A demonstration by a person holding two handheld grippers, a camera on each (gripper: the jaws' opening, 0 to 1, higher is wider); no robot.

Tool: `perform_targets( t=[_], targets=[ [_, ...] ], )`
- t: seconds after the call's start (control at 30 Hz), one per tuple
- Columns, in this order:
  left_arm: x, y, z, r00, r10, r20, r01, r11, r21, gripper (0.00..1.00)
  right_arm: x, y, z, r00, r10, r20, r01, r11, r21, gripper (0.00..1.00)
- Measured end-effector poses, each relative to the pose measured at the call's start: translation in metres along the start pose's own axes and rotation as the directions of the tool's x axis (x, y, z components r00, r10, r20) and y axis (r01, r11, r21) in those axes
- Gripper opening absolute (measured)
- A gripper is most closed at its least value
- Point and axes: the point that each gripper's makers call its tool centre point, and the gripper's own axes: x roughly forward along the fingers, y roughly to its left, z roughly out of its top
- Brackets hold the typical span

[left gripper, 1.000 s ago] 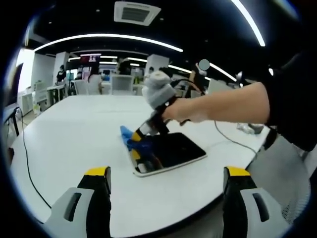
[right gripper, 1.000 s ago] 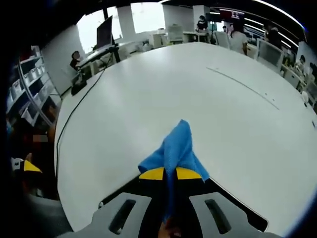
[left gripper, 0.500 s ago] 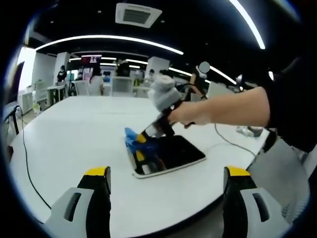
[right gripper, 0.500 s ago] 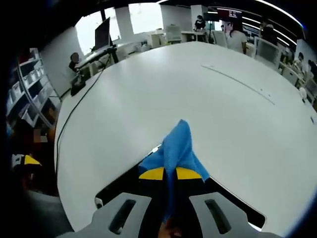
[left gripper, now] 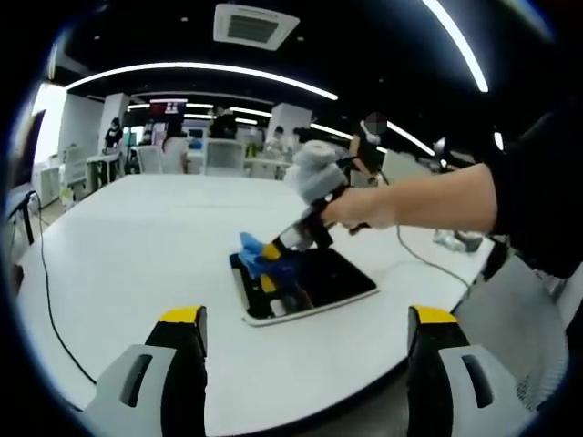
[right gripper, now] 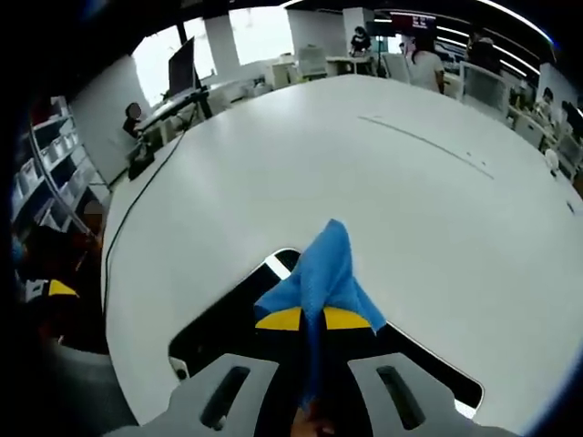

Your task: Wipe the mirror surface with the cleaning cloth until all visible marks leave the cleaned area.

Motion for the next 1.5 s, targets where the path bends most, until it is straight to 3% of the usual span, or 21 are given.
perform_targets(
  t=[0.4, 1.5],
  targets=[
    [0.001, 0.000, 0.000, 1.000, 0.001, -0.005, -0.001, 1.000, 0.003, 0.92, -0.001, 0.001, 0.000, 1.000, 0.004, 0.005, -0.005, 0.999, 0.041, 0.01],
    [0.002, 0.001, 0.000, 1.000, 0.002, -0.005, -0.002, 1.000, 0.010, 0.92, -0.012, 0.023, -0.017, 1.000, 0.031, 0.002, -0.031, 0.999, 0.011, 0.01]
  ],
)
